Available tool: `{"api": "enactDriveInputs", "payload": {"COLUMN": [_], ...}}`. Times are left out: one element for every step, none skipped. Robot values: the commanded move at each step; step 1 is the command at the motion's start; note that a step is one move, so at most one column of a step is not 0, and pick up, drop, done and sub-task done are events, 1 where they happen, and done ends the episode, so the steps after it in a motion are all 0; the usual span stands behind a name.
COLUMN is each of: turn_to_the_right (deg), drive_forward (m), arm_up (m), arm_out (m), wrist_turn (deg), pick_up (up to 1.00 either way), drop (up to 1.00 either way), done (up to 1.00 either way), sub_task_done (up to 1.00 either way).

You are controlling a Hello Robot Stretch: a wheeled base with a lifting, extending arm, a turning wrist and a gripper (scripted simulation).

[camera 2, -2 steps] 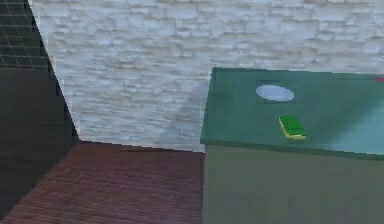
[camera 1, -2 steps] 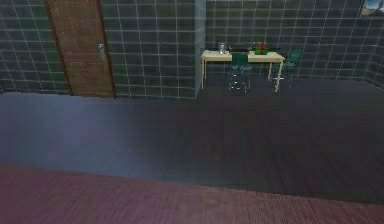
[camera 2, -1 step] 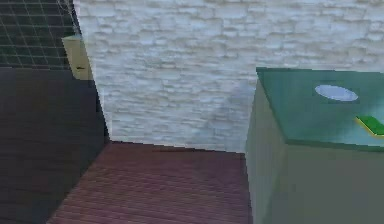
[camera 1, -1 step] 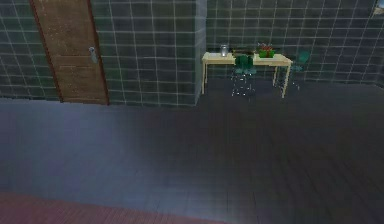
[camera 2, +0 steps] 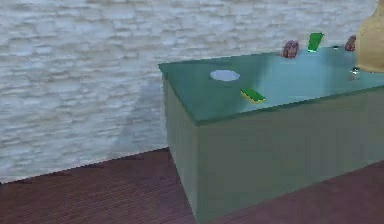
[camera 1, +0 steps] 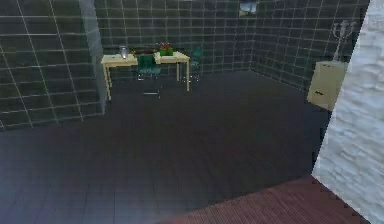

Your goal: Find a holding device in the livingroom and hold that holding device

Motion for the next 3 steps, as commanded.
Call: {"api": "enactDriveInputs", "payload": {"turn_to_the_right": [0.0,0.0,0.0], "drive_forward": [1.0,1.0,1.0], "arm_up": [0.0,0.0,0.0], "arm_out": [0.0,0.0,0.0], "wrist_turn": [0.0,0.0,0.0], "pick_up": [0.0,0.0,0.0], "drop": [0.0,0.0,0.0], "done": [0.0,0.0,0.0], "sub_task_done": [0.0,0.0,0.0]}}
